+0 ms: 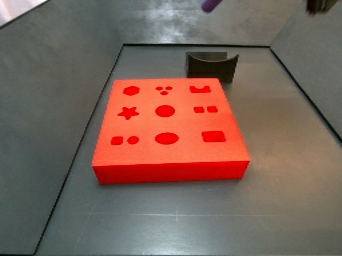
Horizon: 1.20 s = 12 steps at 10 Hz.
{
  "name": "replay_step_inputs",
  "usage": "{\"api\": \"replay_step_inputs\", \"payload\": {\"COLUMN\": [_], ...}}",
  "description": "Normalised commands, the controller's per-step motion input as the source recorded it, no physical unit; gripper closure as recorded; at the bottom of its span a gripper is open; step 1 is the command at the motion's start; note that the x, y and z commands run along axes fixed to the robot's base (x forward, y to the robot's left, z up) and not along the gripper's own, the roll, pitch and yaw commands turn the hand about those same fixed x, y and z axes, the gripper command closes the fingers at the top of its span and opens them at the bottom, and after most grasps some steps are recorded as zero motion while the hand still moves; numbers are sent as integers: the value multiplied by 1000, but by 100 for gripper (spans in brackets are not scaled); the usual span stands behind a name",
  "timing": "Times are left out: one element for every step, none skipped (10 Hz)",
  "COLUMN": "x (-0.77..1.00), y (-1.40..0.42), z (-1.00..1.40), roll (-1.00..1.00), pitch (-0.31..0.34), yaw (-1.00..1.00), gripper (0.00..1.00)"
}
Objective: Pick up the round object. Move up. Place the round object on the fixture. Regrasp the round object. Move to above the board. Insert the round object.
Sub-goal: Move to above the board.
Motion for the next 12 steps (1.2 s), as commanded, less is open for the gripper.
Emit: {"api": "replay_step_inputs", "payload": {"x": [63, 57, 58, 51, 45, 43, 39, -825, -838, -909, -955, -994], "y": [-34, -35, -37, -33, -29, -26, -26, -1000, -1000, -1000, -1000, -1000], "z": [1000, 1000, 1000, 890, 616, 501, 280, 55, 57, 63, 36, 51], "roll": [-22, -20, -19, -18, -15, -14, -13, -1000, -1000, -1000, -1000, -1000], "pitch": [-1, 17, 44, 59, 98, 112, 129, -145, -158, -185, -201, -222], "yaw": [48, 30, 14, 11, 16, 19, 38, -90, -84, -86, -87, -94], "gripper": [100, 100, 100, 100, 100, 100, 100, 100, 100, 100, 100, 100]}}
